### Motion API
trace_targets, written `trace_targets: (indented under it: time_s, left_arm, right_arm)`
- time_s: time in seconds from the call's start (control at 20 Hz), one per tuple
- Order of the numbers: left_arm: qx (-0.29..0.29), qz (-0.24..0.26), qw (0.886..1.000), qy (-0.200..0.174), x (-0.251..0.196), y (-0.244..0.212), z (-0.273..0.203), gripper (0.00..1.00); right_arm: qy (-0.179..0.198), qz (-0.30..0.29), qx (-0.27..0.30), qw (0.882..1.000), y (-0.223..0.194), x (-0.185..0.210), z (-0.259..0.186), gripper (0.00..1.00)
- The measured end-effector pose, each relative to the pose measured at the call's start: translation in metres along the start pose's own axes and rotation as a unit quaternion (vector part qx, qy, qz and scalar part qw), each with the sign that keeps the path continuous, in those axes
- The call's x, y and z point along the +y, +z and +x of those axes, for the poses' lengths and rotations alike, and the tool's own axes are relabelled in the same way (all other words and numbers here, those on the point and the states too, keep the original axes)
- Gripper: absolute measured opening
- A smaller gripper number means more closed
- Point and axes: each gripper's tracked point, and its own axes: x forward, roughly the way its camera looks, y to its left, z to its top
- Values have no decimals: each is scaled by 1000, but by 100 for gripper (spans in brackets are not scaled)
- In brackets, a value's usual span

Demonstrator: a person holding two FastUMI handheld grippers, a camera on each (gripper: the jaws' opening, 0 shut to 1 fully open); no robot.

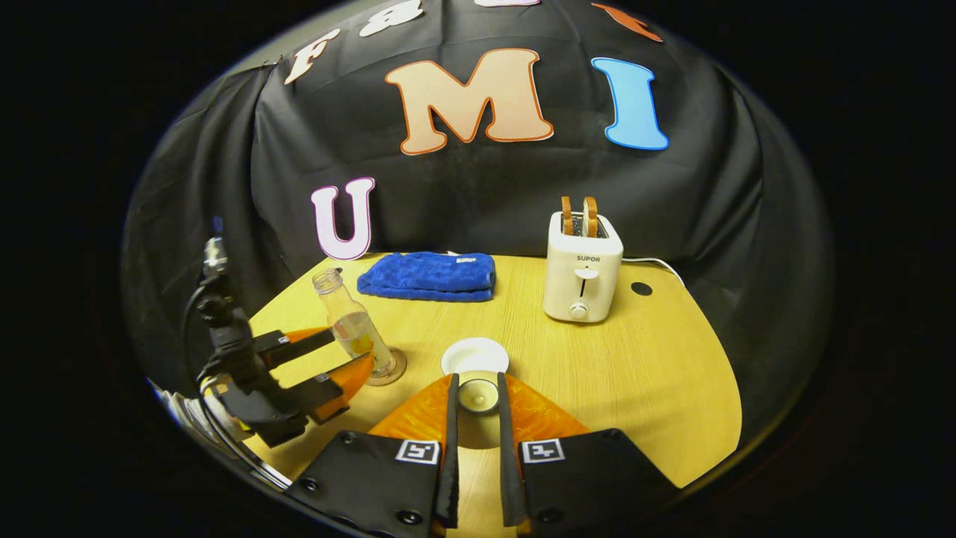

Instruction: Open the teacup lid with one hand, grasp the water bottle and pour water into the teacup with the other hand; after pouring, place the water bottle on the coaster and then close the teacup lid.

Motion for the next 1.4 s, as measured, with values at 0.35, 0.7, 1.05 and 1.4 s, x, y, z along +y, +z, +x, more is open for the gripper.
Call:
trace_targets:
  time_s: [0.35,0.7,1.05,1.4]
  left_arm:
    - [-16,-9,999,38,23,21,-49,97]
    - [-61,-29,994,85,48,63,-95,96]
    - [-85,-35,989,116,63,83,-129,100]
    - [-87,-38,987,131,69,85,-143,96]
  right_arm:
    - [16,-22,-7,1000,5,10,50,26]
    - [34,-39,3,999,-7,24,86,23]
    - [27,-70,15,997,-24,28,124,26]
    - [14,-59,14,998,-27,22,138,27]
